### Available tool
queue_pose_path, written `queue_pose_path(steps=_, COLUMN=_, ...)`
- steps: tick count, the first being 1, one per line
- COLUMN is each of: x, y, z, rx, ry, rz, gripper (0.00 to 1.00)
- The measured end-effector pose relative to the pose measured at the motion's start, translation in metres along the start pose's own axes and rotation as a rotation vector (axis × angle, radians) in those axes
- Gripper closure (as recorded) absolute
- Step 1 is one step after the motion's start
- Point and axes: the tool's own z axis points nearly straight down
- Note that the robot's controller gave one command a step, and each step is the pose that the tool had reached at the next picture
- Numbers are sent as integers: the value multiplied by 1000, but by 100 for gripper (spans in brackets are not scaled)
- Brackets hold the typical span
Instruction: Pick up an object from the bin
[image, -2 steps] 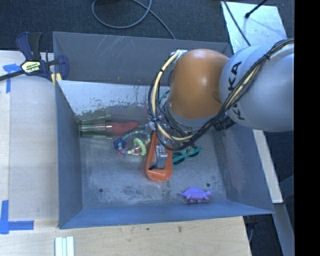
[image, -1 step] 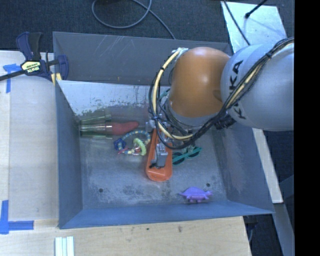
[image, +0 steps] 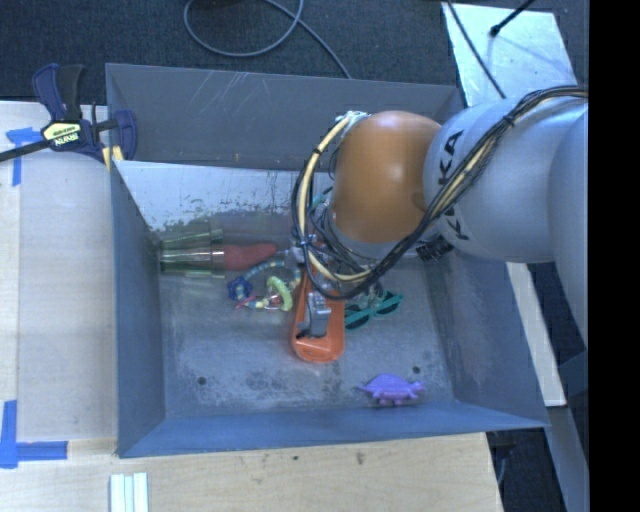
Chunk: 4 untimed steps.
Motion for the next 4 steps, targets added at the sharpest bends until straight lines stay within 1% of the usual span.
queue_pose_path(steps=1, x=-18, y=-16, z=70, rx=-7, ry=27, rz=-250, gripper=100)
queue_pose_path(steps=2, x=-18, y=-16, z=70, rx=-8, ry=27, rz=-250, gripper=100)
queue_pose_path(steps=3, x=-42, y=-28, z=-29, rx=-8, ry=24, rz=-281, gripper=100)
queue_pose_path(steps=4, x=-42, y=-28, z=-29, rx=-8, ry=24, rz=-281, gripper=100)
